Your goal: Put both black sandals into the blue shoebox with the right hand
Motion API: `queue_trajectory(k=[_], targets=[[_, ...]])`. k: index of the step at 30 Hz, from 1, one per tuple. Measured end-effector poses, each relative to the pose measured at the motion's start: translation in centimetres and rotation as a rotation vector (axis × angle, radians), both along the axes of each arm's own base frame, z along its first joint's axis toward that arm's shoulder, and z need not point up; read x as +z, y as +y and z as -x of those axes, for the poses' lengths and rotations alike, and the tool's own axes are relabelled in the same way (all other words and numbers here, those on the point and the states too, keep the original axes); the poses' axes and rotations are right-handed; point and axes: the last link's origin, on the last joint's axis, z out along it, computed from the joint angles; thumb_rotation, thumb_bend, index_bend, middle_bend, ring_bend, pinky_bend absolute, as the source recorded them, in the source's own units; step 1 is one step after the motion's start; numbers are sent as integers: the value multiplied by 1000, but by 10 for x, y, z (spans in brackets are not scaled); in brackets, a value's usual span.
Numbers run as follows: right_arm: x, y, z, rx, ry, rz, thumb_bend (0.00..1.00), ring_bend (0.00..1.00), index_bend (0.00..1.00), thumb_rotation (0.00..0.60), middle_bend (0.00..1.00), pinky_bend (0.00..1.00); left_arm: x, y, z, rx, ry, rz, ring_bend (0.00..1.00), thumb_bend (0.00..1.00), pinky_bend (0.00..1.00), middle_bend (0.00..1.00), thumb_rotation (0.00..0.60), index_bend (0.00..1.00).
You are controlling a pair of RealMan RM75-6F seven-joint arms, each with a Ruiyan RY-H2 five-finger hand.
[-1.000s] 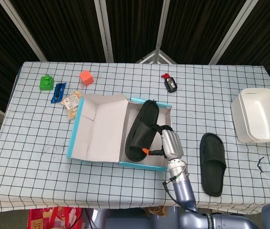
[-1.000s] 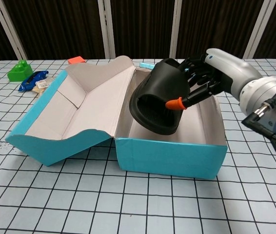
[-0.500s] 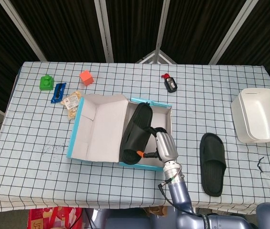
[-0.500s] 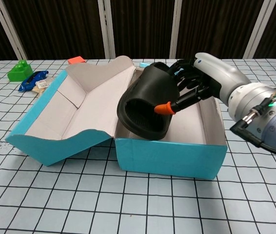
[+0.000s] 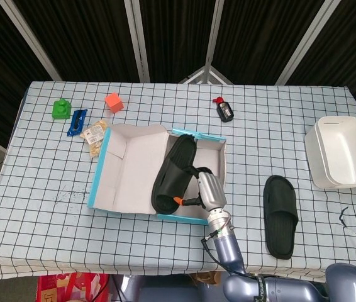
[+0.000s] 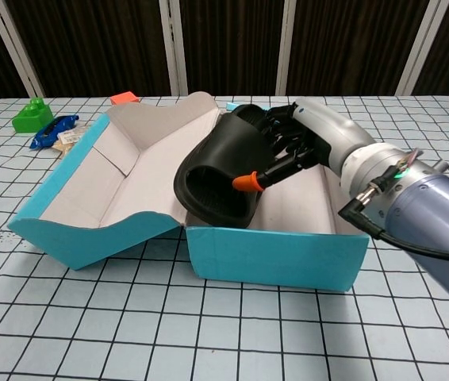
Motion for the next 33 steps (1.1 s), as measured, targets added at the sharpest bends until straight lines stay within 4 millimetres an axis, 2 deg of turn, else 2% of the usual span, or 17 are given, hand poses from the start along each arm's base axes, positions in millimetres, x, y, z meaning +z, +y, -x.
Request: queue_trajectory(k=[12,33], targets=[[-7,0,12,-6,18,-12,416,371,533,600,438,200,0,-1,0,-3,-2,1,0,370,30,0,600,3],[-3,0,37,47,149,-6,417,371,533,600,438,200,-4,0,-1,0,12,9,0,369,30,0,600,3]])
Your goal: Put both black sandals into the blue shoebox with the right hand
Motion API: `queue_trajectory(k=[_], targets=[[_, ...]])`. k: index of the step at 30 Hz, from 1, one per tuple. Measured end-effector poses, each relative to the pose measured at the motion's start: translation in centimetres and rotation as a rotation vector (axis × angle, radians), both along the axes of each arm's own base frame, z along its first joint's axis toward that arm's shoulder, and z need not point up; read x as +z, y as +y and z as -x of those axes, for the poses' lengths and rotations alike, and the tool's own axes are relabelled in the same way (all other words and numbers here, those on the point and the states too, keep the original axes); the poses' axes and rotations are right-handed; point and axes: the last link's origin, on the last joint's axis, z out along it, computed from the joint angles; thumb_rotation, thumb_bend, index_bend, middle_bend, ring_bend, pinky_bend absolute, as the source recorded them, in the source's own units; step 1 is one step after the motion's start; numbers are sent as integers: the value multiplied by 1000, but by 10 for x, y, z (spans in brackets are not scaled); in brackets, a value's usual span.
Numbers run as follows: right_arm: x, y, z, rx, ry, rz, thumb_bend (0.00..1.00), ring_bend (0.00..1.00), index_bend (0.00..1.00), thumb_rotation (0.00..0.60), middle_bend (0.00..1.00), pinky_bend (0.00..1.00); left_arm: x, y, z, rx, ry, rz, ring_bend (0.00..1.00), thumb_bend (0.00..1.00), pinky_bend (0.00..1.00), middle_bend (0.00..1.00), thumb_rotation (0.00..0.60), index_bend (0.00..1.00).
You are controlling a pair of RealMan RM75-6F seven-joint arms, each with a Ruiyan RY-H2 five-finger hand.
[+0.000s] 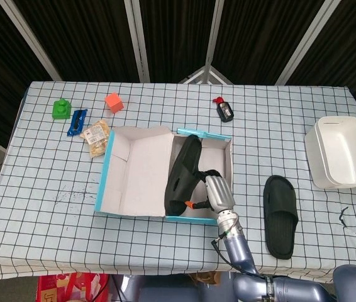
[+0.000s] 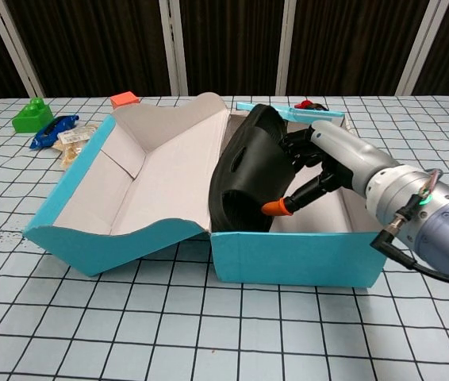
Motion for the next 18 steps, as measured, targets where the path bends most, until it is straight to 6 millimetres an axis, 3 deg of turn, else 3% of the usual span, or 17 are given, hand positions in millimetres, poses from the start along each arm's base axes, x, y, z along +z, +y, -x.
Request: queue_trajectory(k=[18], targets=[[-7,8,1,22,74,-90,428,371,541,600,438,188,1,0,0,-4,-5,-2,0,370,30,0,600,3]])
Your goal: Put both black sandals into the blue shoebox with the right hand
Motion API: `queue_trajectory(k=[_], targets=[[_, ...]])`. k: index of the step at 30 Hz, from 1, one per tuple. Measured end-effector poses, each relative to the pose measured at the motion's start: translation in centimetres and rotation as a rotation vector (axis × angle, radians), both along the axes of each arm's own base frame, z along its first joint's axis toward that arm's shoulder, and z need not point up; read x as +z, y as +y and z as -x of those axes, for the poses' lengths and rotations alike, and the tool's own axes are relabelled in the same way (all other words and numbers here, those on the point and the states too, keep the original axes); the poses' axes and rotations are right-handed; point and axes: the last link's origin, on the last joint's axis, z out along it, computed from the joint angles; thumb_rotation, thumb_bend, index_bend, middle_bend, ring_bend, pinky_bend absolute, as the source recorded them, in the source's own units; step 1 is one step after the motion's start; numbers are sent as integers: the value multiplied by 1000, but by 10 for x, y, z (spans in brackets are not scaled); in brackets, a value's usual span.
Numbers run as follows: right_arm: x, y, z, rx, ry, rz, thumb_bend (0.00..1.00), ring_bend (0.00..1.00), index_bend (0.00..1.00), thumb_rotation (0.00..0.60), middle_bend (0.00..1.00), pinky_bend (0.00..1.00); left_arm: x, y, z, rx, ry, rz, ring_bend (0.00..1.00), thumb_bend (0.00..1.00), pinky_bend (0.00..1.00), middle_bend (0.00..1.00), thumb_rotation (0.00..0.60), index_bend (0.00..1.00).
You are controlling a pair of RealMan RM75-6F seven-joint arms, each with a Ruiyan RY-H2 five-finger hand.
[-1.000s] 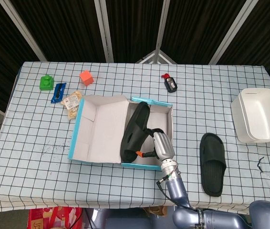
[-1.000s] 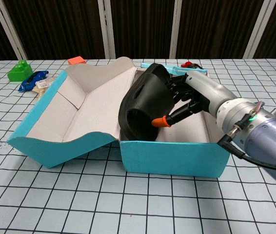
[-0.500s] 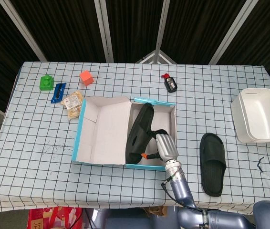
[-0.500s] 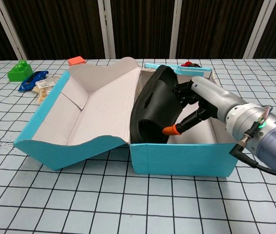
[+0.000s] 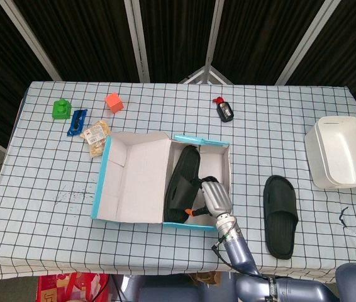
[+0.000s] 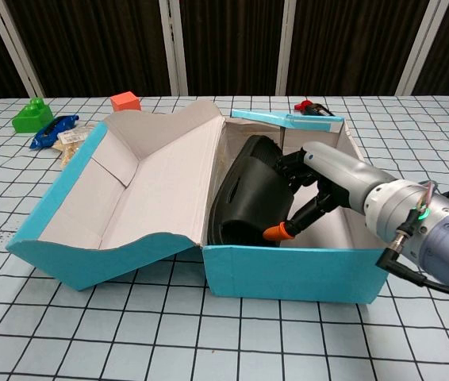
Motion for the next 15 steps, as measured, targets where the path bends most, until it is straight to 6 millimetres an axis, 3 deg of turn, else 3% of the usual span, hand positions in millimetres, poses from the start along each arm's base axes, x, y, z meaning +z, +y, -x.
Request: queue_trajectory(k=[12,15], targets=[[-2,2,-3,3,-19,-13,428,368,527,600,434,161,1,0,0,-2,-5,-1,0,369,30,0,600,3],[-1,2,-4,7,-21,-20,428,316,451,600,351,133,1,0,0,-1,-4,-1,0,370,30,0,600,3]])
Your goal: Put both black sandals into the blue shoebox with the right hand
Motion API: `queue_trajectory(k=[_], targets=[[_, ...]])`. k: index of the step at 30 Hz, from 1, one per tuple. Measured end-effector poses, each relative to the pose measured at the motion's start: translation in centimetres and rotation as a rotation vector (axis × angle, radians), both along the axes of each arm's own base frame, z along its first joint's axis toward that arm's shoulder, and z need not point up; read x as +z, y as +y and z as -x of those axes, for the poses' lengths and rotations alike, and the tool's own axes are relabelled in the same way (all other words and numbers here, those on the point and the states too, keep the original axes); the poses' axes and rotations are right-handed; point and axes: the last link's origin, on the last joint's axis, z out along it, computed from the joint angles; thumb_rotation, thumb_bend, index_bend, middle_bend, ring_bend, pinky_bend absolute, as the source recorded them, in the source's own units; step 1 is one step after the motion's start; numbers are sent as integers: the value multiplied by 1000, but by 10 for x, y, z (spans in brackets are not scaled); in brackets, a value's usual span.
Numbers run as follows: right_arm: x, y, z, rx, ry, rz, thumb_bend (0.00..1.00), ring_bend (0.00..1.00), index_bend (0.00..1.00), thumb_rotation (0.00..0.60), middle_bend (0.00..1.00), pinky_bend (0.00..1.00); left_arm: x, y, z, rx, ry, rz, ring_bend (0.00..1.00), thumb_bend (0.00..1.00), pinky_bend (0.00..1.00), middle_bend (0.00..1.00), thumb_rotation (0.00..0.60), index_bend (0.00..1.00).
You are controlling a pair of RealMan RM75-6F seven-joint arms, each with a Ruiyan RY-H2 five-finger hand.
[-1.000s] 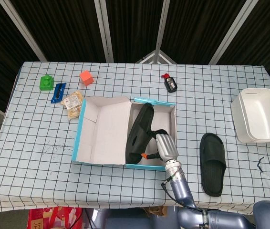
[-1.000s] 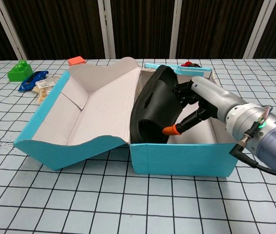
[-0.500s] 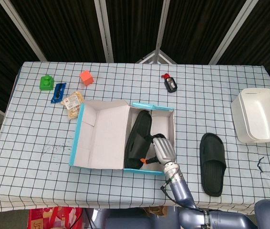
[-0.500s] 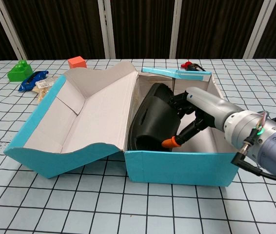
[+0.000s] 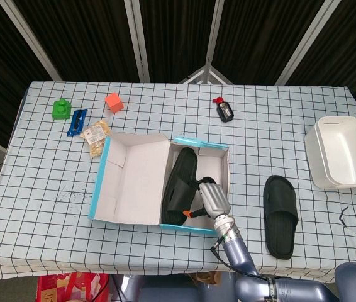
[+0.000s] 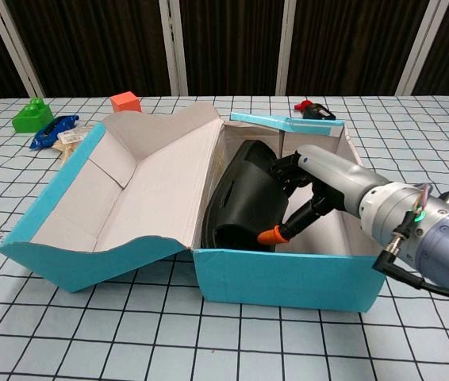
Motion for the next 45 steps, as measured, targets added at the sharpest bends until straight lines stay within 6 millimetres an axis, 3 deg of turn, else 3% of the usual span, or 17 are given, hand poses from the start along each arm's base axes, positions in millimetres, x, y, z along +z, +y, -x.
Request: queue_trajectory(k=[4,21,27,35,45], targets=[[5,0,-1,18,5,-11,428,229,296,600,238,96,-1,0,0,0,1,2,0,370,30,0,600,3],[16,0,1,31,81,-39,356,72,38,600,89,38,-1,-1,-1,-1,1,2,0,370,30,0,600,12],[20,2,-2,42,122,-66,320,60,10,600,75,36,-1,0,-1,1,0,3,0,370,30,0,600,12],[25,3,-6,56,146,-74,168,50,0,600,63,36,-1,-1,-1,-1,0,2,0,370,30,0,600,12],[41,3,-18,75,137,-47,155,47,0,600,62,36,0,-1,0,1,1,-1,0,370,30,0,600,12]])
